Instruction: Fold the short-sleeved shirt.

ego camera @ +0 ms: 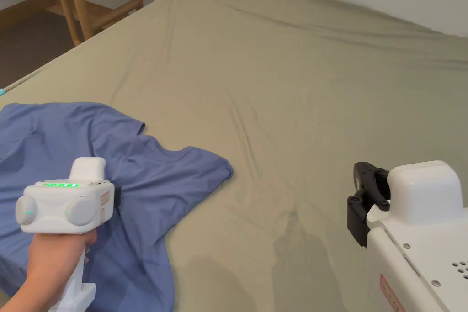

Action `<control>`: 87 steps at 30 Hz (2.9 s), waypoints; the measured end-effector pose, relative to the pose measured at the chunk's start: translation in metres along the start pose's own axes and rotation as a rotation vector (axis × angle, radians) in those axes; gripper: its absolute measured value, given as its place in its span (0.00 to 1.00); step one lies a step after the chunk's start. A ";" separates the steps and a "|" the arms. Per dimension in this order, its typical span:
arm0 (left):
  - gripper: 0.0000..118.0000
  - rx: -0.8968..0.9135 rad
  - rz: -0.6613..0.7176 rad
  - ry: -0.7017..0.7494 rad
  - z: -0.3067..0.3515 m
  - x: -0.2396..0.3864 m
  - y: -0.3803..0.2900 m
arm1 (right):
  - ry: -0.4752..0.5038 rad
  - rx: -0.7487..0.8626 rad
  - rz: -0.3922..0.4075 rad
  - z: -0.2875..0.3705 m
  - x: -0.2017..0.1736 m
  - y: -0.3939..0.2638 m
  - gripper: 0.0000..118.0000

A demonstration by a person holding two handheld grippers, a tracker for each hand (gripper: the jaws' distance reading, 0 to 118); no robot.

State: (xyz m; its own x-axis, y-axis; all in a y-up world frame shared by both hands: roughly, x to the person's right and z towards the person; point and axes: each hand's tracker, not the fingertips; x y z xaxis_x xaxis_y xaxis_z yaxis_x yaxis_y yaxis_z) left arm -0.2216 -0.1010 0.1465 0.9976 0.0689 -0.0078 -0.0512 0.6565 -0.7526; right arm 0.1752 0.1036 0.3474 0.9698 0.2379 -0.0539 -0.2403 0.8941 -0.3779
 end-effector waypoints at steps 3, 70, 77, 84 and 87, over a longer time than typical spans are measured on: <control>0.00 0.077 0.073 -0.043 0.013 -0.014 0.001 | -0.010 0.010 -0.017 0.012 0.007 0.000 0.01; 0.97 0.077 -0.717 -0.403 0.051 0.485 -0.026 | -0.493 -0.096 -0.265 0.141 0.215 -0.122 0.01; 0.97 0.396 -0.466 -0.497 0.173 0.401 0.023 | -0.482 0.003 -0.204 0.151 0.202 -0.080 0.01; 0.91 0.676 -0.351 -0.419 0.285 0.335 0.031 | -0.449 0.154 -0.133 0.156 0.174 -0.026 0.01; 0.74 0.840 -0.320 -0.324 0.321 0.318 0.019 | -0.439 0.196 -0.116 0.157 0.157 -0.008 0.01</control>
State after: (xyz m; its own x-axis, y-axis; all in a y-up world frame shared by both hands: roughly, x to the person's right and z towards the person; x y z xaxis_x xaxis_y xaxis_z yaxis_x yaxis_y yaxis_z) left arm 0.0797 0.1746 0.3414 0.9151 -0.0850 0.3941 0.0787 0.9964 0.0323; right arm 0.3232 0.1936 0.4874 0.8916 0.2322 0.3887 -0.1760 0.9687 -0.1751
